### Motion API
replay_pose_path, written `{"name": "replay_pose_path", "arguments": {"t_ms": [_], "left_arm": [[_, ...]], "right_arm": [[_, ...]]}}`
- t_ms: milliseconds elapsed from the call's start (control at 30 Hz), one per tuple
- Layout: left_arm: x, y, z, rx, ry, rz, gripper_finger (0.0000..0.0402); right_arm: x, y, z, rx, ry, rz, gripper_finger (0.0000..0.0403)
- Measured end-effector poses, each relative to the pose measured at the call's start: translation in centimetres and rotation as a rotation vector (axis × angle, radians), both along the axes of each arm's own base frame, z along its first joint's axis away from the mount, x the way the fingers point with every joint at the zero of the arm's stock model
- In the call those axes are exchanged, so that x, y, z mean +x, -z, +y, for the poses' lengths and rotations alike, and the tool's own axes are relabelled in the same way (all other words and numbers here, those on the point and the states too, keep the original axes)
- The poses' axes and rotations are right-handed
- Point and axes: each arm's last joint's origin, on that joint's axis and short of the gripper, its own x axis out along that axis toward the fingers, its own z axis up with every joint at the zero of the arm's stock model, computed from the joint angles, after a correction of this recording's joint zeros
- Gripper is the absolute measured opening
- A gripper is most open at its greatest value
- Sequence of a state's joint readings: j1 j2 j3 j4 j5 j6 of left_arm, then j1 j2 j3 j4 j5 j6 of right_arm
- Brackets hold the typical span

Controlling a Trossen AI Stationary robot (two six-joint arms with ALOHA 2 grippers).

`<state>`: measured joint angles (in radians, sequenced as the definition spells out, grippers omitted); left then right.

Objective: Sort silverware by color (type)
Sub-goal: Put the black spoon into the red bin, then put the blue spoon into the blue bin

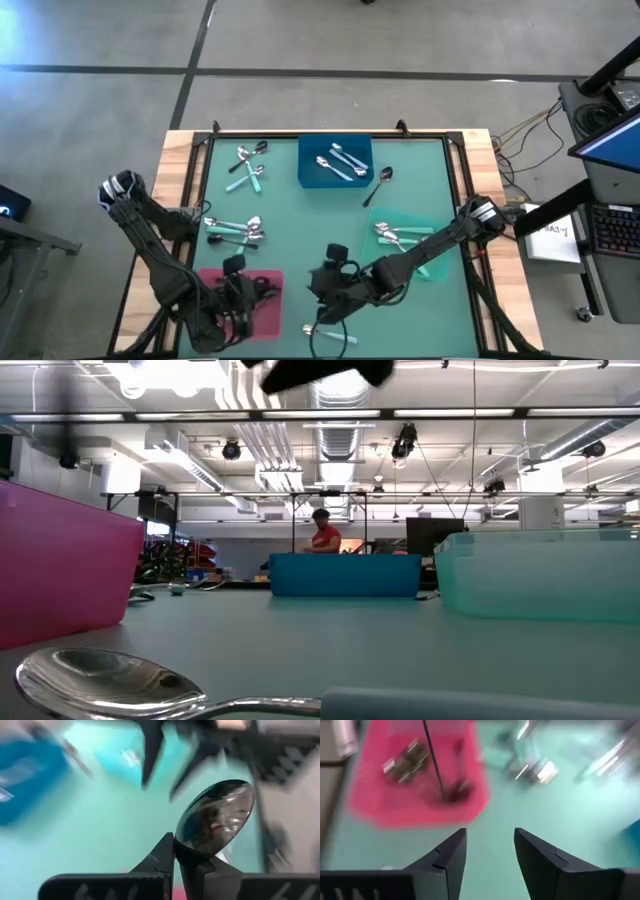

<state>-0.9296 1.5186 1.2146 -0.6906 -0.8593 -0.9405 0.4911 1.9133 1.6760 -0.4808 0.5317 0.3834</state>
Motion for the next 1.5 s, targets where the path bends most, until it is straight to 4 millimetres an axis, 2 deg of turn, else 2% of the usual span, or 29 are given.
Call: {"name": "replay_pose_path", "arguments": {"t_ms": [167, 300, 400, 533, 733, 933, 1300, 1500], "left_arm": [[-1.2, 1.1, 0.1, -0.201, 0.112, 0.358, 0.0], [-2.2, 2.2, 0.4, -0.268, 0.111, 0.627, 0.0], [-2.5, 2.7, 0.5, -0.263, 0.084, 0.707, 0.0003], [-2.4, 3.1, 0.3, -0.253, 0.087, 0.727, 0.0026], [-2.4, 3.1, 0.3, -0.257, 0.096, 0.729, 0.0084], [-2.1, 3.0, -0.1, -0.257, 0.166, 0.693, 0.0131], [-1.8, 2.9, -0.4, -0.266, 0.198, 0.664, 0.0134], [-1.8, 2.8, -0.4, -0.267, 0.198, 0.663, 0.0134]], "right_arm": [[-0.6, 1.5, 0.7, 0.287, -0.032, 0.182, 0.0155], [-0.8, 3.0, 1.7, 0.374, -0.036, 0.271, 0.0146], [-0.9, 3.6, 2.1, 0.415, -0.039, 0.306, 0.0144], [-0.9, 4.2, 2.4, 0.468, -0.019, 0.343, 0.0146], [-1.3, 4.7, 3.4, 0.577, -0.031, 0.416, 0.0144], [-1.7, 6.3, 4.9, 0.596, -0.044, 0.476, 0.0144], [-1.6, 10.8, 6.7, 0.496, -0.133, 0.53, 0.0144], [-1.3, 11.6, 6.8, 0.457, -0.133, 0.506, 0.0143]]}}
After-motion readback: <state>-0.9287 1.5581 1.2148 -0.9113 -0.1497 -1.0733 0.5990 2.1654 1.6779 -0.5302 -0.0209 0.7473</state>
